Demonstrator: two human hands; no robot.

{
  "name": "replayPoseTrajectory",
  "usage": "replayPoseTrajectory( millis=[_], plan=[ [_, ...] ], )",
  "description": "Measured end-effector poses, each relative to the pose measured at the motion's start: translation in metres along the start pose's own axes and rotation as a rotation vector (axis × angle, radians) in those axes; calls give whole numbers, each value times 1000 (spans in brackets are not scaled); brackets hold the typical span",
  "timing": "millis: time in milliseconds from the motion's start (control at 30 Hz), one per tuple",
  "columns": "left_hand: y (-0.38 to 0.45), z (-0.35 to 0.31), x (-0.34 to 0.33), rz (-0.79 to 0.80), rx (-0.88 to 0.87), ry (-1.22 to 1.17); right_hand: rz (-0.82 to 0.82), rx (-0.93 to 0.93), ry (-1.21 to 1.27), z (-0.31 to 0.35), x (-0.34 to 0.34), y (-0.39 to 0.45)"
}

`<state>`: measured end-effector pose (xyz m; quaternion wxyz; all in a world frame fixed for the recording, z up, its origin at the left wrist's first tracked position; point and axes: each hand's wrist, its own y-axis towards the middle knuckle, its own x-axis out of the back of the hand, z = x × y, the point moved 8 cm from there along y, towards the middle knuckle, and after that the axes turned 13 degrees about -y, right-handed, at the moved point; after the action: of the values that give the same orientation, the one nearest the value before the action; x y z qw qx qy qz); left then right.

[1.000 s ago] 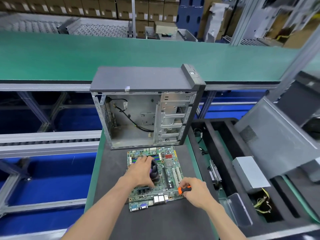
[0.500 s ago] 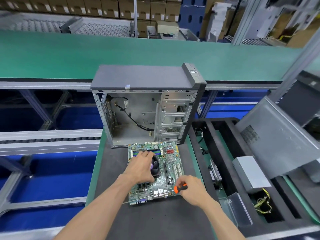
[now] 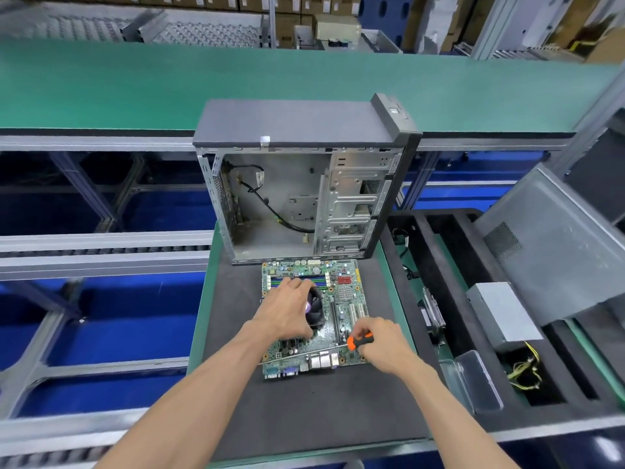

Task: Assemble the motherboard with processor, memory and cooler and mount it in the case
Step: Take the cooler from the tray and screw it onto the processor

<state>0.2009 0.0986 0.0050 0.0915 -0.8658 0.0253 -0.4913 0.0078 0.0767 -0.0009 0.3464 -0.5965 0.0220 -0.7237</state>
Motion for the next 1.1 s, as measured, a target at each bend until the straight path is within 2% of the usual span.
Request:
replayPoseTrajectory(
  millis=[433, 867, 1100],
  plan=[
    [-17, -1, -1, -74, -42, -26, -28, 36, 44, 13, -19, -5],
    [-11, 17, -16, 10, 45, -143, -65, 47, 34, 14, -31, 7],
    [-4, 19, -20, 59, 44, -99, -35, 70, 78, 14, -35, 6]
  ],
)
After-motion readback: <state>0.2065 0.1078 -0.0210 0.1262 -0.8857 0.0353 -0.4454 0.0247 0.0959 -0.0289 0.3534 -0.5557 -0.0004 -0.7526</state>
